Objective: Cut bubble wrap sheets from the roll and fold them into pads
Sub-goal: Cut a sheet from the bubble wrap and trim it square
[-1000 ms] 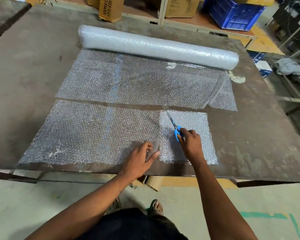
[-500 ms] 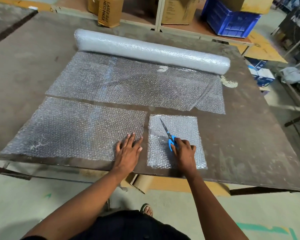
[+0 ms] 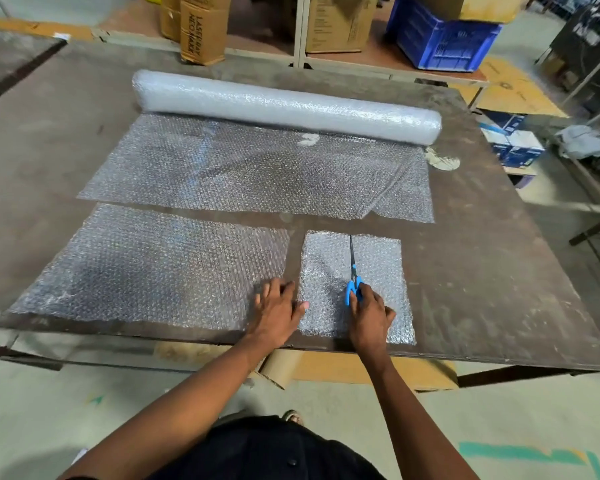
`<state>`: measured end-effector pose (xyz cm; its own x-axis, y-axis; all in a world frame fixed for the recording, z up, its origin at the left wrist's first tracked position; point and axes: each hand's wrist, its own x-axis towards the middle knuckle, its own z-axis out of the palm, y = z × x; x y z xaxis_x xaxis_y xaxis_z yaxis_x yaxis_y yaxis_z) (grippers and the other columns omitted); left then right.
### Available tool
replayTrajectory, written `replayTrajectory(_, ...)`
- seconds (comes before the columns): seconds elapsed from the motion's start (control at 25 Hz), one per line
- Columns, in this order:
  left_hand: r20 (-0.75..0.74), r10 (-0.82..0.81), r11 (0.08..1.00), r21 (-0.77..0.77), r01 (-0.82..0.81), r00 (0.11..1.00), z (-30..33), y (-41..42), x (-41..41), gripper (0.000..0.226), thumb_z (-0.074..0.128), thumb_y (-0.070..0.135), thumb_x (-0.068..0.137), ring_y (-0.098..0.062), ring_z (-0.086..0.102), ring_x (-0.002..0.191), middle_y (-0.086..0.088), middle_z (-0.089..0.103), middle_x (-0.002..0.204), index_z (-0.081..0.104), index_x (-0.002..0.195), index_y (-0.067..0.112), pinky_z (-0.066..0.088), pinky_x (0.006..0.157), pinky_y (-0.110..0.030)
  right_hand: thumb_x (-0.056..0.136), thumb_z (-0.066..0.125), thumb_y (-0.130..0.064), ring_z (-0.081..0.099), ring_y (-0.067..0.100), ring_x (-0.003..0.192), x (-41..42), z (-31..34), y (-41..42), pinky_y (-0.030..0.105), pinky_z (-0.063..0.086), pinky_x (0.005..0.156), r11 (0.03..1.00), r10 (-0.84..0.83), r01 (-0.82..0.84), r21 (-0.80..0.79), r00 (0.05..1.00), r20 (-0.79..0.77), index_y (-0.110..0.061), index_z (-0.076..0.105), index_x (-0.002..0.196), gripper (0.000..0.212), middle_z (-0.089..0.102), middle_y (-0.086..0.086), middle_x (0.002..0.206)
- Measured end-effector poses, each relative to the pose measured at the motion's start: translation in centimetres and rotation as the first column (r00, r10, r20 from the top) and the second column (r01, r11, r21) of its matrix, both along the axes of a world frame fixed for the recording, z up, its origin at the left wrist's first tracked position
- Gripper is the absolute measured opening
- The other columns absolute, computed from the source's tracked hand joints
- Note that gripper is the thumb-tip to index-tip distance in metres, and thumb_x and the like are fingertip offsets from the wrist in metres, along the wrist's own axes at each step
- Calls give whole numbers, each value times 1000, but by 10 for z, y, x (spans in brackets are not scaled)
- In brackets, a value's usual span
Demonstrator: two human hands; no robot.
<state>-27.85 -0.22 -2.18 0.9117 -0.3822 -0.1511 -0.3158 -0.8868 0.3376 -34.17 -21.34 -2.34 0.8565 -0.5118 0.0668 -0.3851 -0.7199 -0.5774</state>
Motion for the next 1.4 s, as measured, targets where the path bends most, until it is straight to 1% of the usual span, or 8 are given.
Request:
replayTrajectory(0.28, 29, 144, 989, -48, -143, 989, 23, -56, -4, 67, 50, 63, 102, -32, 52, 128, -17, 54, 136, 54, 139, 6, 44, 111, -47, 113, 47, -34, 60, 25, 109, -3, 0, 2, 45, 29, 93, 1000, 7, -7, 29, 1000, -14, -24, 60, 135, 28, 70, 4, 116)
replayTrajectory(0.48, -493, 376, 723, -374, -581, 785, 37, -69, 17, 83, 89, 51, 78, -27, 64, 106, -5, 62, 117, 43, 130, 7, 48, 76, -32, 112, 45, -36, 60, 26, 106, -3, -3, 5, 44, 30, 90, 998, -39, 39, 51, 999, -14, -24, 60, 133, 28, 70, 3, 112)
replayTrajectory(0.64, -756, 107, 577, -481, -660, 645, 49, -60, 36, 46, 83, 27, 90, -17, 58, 107, -1, 62, 119, 54, 121, 11, 47, 89, -30, 112, 46, -34, 52, 18, 91, -2, 1, 15, 40, 25, 85, 997, -48, 45, 65, 998, 45, -22, 59, 137, 30, 70, 3, 110)
replayTrajectory(0.84, -798, -192, 456, -588, -668, 571, 92, -12, 51, 85, 70, 13, 97, -23, 46, 136, -7, 43, 160, 20, 166, 21, 42, 105, -40, 111, 48, -28, 55, 15, 79, 13, 30, 58, 35, 21, 81, 984, -145, 118, 137, 967, 209, -27, 61, 124, 18, 66, -7, 89)
replayTrajectory(0.96, -824, -233, 394, -566, -724, 517, 108, 22, 59, 62, 65, 3, 98, -12, 44, 124, 3, 49, 132, 43, 151, 26, 40, 103, -38, 111, 47, -30, 59, 17, 92, 32, 45, 108, 38, 25, 86, 989, -118, 91, 117, 960, 255, -31, 60, 121, 17, 70, -8, 100)
replayTrajectory(1.12, -858, -156, 393, -509, -766, 490, 114, 83, 70, 7, 73, 22, 81, -23, 60, 99, -5, 67, 106, 66, 82, 19, 42, 84, -33, 104, 59, -25, 63, 19, 134, 56, 55, 177, 45, 25, 97, 994, -87, 100, -34, 956, 279, -21, 67, 129, 27, 69, 7, 141)
replayTrajectory(1.28, -909, -142, 325, -417, -849, 392, 81, 141, 85, 29, 80, 26, 48, -28, 57, 92, -11, 60, 101, 70, 73, 19, 45, 92, -42, 104, 36, -40, 53, 15, 145, 71, 43, 222, 46, 23, 102, 1000, 30, -30, -2, 981, 190, -21, 66, 136, 48, 67, 6, 144)
replayTrajectory(1.4, -927, -108, 380, -372, -847, 358, 84, 170, 91, 23, 69, 23, 81, -30, 59, 86, -16, 64, 96, 69, 98, 9, 49, 79, -37, 108, 51, -31, 53, 15, 144, 77, 20, 243, 50, 27, 108, 993, 101, -107, 49, 989, 107, -24, 63, 140, 34, 68, 0, 142)
